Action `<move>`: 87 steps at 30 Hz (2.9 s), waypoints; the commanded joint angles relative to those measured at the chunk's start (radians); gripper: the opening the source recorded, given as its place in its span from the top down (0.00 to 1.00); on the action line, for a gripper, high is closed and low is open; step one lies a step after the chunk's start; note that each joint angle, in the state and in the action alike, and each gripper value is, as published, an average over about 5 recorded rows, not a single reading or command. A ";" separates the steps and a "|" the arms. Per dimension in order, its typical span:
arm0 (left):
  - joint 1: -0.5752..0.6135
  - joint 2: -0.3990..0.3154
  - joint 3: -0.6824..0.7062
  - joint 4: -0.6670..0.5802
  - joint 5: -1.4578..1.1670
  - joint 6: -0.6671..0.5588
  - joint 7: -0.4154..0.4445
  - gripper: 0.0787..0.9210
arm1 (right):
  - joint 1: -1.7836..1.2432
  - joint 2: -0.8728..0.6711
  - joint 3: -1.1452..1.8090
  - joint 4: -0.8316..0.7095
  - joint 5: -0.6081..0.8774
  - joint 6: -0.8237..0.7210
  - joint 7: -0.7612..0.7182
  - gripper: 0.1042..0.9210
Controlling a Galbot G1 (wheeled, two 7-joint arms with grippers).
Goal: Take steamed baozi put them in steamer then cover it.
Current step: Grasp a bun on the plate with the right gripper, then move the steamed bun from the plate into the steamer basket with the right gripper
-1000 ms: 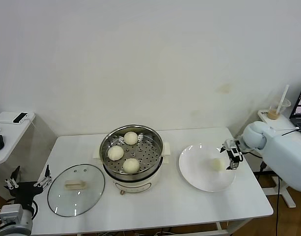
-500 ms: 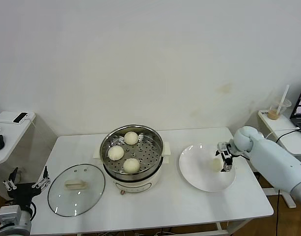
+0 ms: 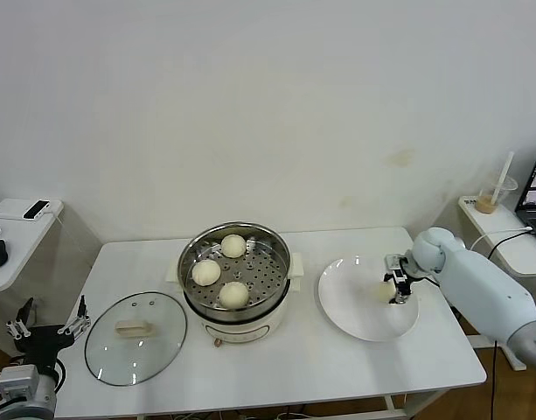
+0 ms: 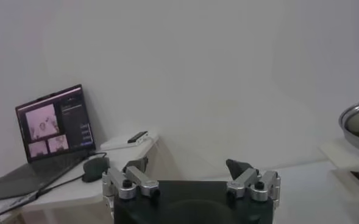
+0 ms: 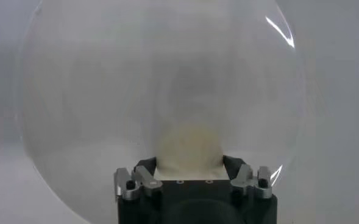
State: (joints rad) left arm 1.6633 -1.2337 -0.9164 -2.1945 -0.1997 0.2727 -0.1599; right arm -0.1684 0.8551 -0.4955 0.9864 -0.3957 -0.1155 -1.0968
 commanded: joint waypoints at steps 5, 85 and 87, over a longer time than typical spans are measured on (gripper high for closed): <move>0.002 0.002 -0.001 -0.008 0.000 0.000 0.000 0.12 | 0.116 -0.114 -0.083 0.165 0.134 -0.057 -0.094 0.37; -0.027 -0.001 0.024 -0.008 0.048 -0.002 0.001 0.12 | 0.490 0.390 -0.555 0.256 0.729 -0.594 0.256 0.32; -0.027 -0.003 0.024 -0.009 0.047 -0.002 0.002 0.12 | 0.491 0.380 -0.541 0.272 0.748 -0.604 0.287 0.27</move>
State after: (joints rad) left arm 1.6359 -1.2353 -0.8931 -2.2019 -0.1521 0.2709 -0.1589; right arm 0.3220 1.2496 -1.0613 1.2207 0.3180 -0.6972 -0.8543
